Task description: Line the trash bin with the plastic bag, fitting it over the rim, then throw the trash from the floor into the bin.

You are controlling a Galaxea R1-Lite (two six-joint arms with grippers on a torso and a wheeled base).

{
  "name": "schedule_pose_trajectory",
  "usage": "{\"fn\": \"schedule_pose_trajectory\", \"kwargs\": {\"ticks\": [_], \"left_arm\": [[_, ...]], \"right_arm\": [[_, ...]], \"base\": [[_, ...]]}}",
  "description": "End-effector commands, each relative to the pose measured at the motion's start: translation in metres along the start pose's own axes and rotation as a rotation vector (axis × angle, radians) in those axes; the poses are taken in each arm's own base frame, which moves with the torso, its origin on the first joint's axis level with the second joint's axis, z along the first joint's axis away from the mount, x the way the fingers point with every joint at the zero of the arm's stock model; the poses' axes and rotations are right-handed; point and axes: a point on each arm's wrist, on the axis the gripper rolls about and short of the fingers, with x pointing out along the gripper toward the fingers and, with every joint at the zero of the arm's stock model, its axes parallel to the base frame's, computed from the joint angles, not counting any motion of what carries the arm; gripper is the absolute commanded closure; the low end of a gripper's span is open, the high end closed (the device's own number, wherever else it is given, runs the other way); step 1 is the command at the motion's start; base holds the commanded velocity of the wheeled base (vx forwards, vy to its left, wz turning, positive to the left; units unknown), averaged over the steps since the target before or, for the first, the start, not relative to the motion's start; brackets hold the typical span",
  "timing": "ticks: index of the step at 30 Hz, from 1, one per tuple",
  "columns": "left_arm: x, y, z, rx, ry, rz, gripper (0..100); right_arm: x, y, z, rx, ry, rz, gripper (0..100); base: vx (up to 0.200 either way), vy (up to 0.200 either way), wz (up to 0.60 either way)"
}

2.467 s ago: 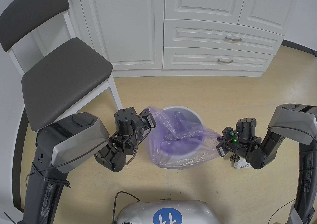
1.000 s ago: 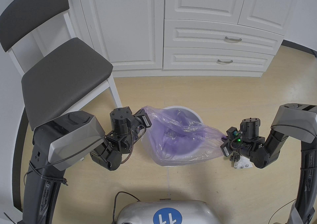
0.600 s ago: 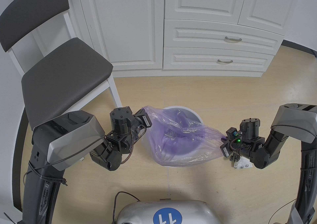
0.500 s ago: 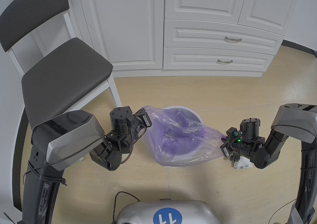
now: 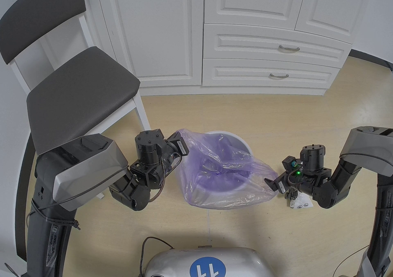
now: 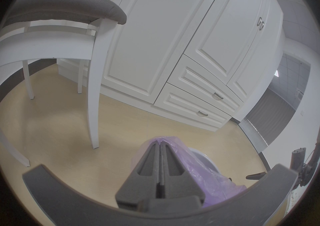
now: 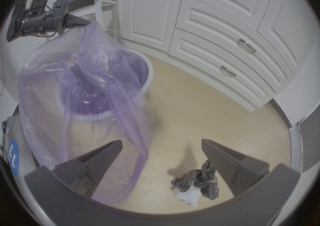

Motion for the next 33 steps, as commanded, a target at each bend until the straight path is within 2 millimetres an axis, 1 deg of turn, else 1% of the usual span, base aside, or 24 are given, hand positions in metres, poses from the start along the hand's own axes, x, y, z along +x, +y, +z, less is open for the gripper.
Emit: {"fn": "schedule_pose_trajectory", "kwargs": {"ticks": [1,5,10,13,17,19,24,28,29,30,33], "left_arm": [[-0.004,-0.004,0.011,-0.003,-0.014,-0.007,100],[-0.004,-0.002,0.011,-0.002,-0.014,-0.004,100],[-0.002,0.008,0.004,0.005,0.013,0.025,100],[0.000,0.017,0.003,0.008,0.025,0.049,100],[0.003,0.034,-0.001,0.009,0.035,0.084,100],[0.003,0.037,-0.001,0.007,0.036,0.086,100],[0.005,0.037,0.003,0.005,0.023,0.085,100],[0.004,0.034,0.002,0.001,0.025,0.077,100],[0.003,0.031,0.001,-0.003,0.023,0.069,100],[0.001,0.023,0.000,-0.004,0.026,0.051,100],[-0.002,0.010,-0.001,-0.006,0.024,0.032,100]], "right_arm": [[-0.005,-0.002,0.003,0.002,-0.010,0.002,0],[-0.003,-0.002,-0.002,0.002,0.002,0.013,0],[-0.004,-0.001,-0.007,-0.001,0.024,0.019,0],[-0.004,0.000,-0.009,-0.004,0.034,0.024,0],[0.006,0.001,-0.018,0.000,0.062,0.029,0],[0.007,0.001,-0.020,0.001,0.066,0.027,0],[0.008,-0.001,-0.022,-0.007,0.071,0.024,0],[0.005,-0.001,-0.017,-0.009,0.055,0.023,0],[0.001,0.001,-0.012,-0.012,0.039,0.027,0],[-0.009,0.002,-0.003,-0.015,0.014,0.037,0],[-0.023,0.009,0.007,-0.022,-0.031,0.091,0]], "base": [[0.000,0.000,0.00],[0.000,0.000,0.00],[0.000,0.000,0.00],[0.000,0.000,0.00],[0.000,0.000,0.00],[0.000,0.000,0.00],[0.000,0.000,0.00],[0.000,0.000,0.00],[0.000,0.000,0.00],[0.000,0.000,0.00],[0.000,0.000,0.00]]}}
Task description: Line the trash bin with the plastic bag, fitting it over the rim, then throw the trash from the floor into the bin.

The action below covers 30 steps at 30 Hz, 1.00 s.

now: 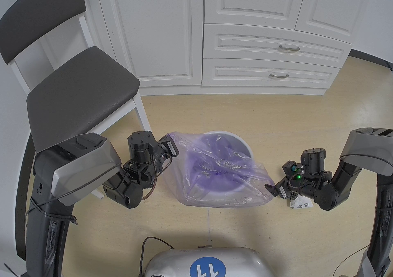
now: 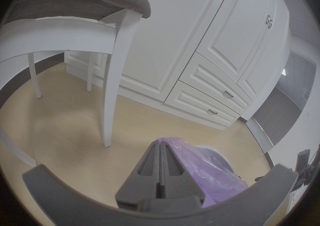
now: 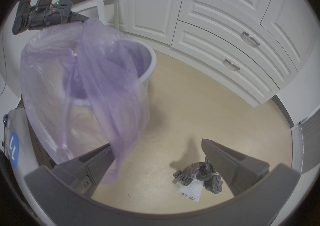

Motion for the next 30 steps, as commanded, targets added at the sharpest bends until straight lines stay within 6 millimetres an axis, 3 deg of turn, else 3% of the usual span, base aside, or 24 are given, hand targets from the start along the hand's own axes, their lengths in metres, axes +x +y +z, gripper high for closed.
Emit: {"fn": "schedule_pose_trajectory", "kwargs": {"ticks": [1,9,16,17,23,30], "left_arm": [[-0.007,-0.021,-0.004,-0.002,0.004,-0.040,100],[-0.009,-0.022,-0.008,0.000,0.009,-0.044,100],[-0.007,-0.017,-0.014,0.004,0.020,-0.036,100],[-0.007,-0.017,-0.014,0.005,0.023,-0.035,0],[-0.009,-0.014,-0.011,0.012,0.030,-0.029,0],[-0.015,-0.017,0.003,0.017,0.038,-0.031,0]], "right_arm": [[-0.025,0.008,0.020,-0.015,-0.076,0.057,0],[-0.030,0.016,0.030,0.009,-0.124,0.081,0],[-0.008,0.055,0.048,0.105,-0.268,0.101,0],[-0.006,0.058,0.048,0.110,-0.274,0.090,0],[-0.005,0.081,0.053,0.096,-0.297,0.086,0],[0.001,0.078,0.078,0.067,-0.354,-0.007,0]], "base": [[0.000,0.000,0.00],[0.000,0.000,0.00],[0.000,0.000,0.00],[0.000,0.000,0.00],[0.000,0.000,0.00],[0.000,0.000,0.00]]}}
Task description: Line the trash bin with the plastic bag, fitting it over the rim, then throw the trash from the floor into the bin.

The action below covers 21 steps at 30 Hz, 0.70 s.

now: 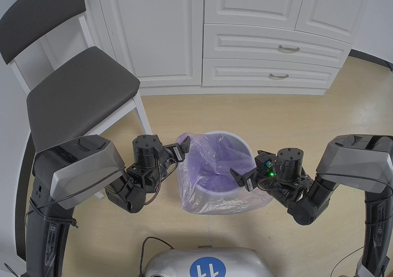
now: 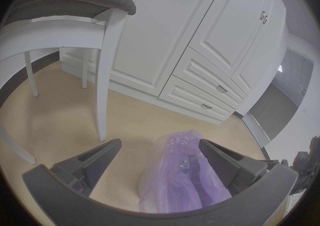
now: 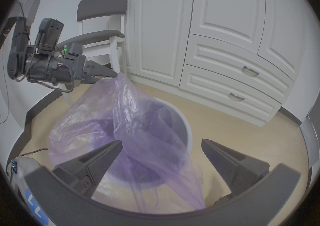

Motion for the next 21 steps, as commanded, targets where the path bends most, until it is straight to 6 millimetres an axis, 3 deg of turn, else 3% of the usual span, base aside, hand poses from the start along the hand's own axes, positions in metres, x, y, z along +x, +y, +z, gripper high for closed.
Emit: {"fn": "schedule_pose_trajectory", "kwargs": {"ticks": [1,9,13,21], "left_arm": [[-0.006,-0.003,0.013,0.000,0.002,0.000,0],[-0.007,-0.002,0.014,0.008,0.025,0.015,0],[-0.006,0.001,0.014,0.007,0.022,0.022,0],[-0.002,0.005,0.013,0.008,0.031,0.036,0]], "right_arm": [[0.010,0.008,0.012,-0.066,-0.005,0.020,0],[0.033,0.033,0.027,-0.235,0.048,0.104,0],[0.051,0.039,0.024,-0.243,0.051,0.103,0],[0.069,0.045,0.009,-0.246,0.062,0.104,0]], "base": [[0.000,0.000,0.00],[0.000,0.000,0.00],[0.000,0.000,0.00],[0.000,0.000,0.00]]}}
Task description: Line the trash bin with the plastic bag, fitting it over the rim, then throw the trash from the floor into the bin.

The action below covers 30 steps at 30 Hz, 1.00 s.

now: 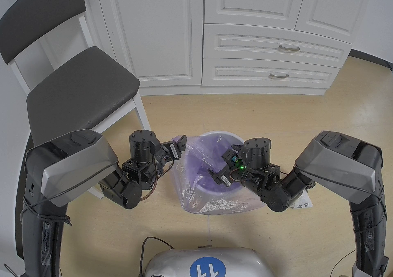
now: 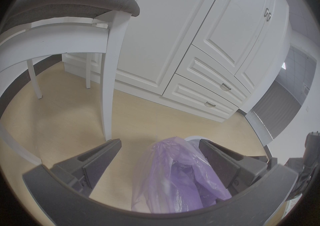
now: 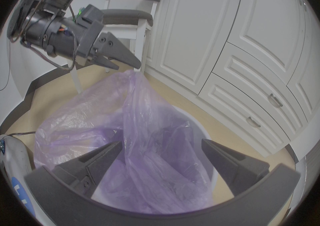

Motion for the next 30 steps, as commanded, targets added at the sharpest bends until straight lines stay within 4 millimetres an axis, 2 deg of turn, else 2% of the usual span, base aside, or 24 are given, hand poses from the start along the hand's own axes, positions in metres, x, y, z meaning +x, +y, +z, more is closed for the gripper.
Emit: {"fn": "schedule_pose_trajectory", "kwargs": {"ticks": [1,9,10,16,17,21,26,30], "left_arm": [[0.002,0.002,0.000,-0.002,-0.003,0.005,0],[0.001,0.001,0.002,-0.003,-0.009,0.002,0],[0.001,0.000,0.004,-0.003,-0.013,0.000,0],[-0.001,-0.001,0.008,-0.005,-0.023,0.001,0],[-0.002,-0.001,0.010,-0.006,-0.026,0.000,0],[-0.002,-0.002,0.011,-0.007,-0.033,-0.002,0],[-0.005,-0.004,0.018,-0.010,-0.047,-0.008,0],[-0.006,-0.004,0.019,-0.010,-0.048,-0.007,0]], "right_arm": [[0.015,0.010,-0.013,-0.005,0.016,0.007,0],[0.027,-0.002,-0.020,-0.021,0.018,-0.031,0],[0.030,-0.009,-0.016,-0.019,0.010,-0.047,100],[0.034,-0.039,0.010,-0.008,-0.007,-0.087,100],[0.037,-0.049,0.021,-0.003,-0.030,-0.109,100],[0.046,-0.069,0.038,0.007,-0.058,-0.147,100],[0.058,-0.086,0.042,0.014,-0.056,-0.202,100],[0.068,-0.094,0.034,0.015,-0.019,-0.218,100]], "base": [[0.000,0.000,0.00],[0.000,0.000,0.00],[0.000,0.000,0.00],[0.000,0.000,0.00],[0.000,0.000,0.00],[0.000,0.000,0.00],[0.000,0.000,0.00],[0.000,0.000,0.00]]}}
